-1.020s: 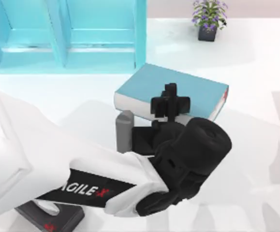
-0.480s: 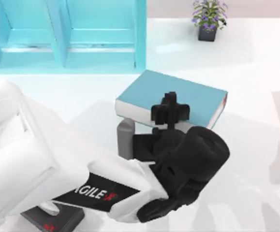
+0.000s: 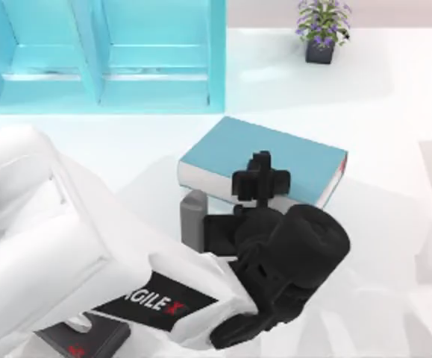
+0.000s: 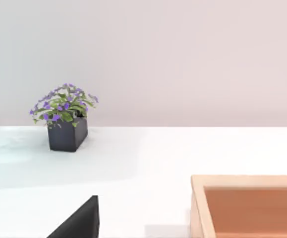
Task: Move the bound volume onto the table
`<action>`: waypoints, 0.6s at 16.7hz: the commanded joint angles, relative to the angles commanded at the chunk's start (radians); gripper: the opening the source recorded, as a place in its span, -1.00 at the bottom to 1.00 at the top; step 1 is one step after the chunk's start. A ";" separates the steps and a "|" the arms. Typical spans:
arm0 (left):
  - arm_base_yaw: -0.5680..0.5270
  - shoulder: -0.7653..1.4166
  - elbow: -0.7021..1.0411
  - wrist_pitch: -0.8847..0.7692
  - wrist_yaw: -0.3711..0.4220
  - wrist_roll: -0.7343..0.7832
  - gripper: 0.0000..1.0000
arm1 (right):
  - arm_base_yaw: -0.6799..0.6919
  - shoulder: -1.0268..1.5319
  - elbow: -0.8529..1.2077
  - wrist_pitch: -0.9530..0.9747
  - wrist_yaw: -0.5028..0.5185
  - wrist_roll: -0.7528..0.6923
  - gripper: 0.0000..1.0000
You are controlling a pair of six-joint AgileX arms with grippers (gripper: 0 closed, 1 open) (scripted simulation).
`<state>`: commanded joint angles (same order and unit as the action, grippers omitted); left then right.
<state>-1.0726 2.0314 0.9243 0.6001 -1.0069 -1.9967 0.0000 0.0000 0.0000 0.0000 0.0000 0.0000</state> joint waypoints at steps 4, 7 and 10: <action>0.000 0.000 0.000 0.000 0.000 0.000 -0.10 | 0.000 0.000 0.000 0.000 0.000 0.000 1.00; 0.000 0.000 0.000 0.000 0.000 0.000 0.36 | 0.000 0.000 0.000 0.000 0.000 0.000 1.00; 0.000 0.000 0.000 0.000 0.000 0.000 0.81 | 0.000 0.000 0.000 0.000 0.000 0.000 1.00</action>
<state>-1.0726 2.0314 0.9243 0.6001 -1.0069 -1.9967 0.0000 0.0000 0.0000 0.0000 0.0000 0.0000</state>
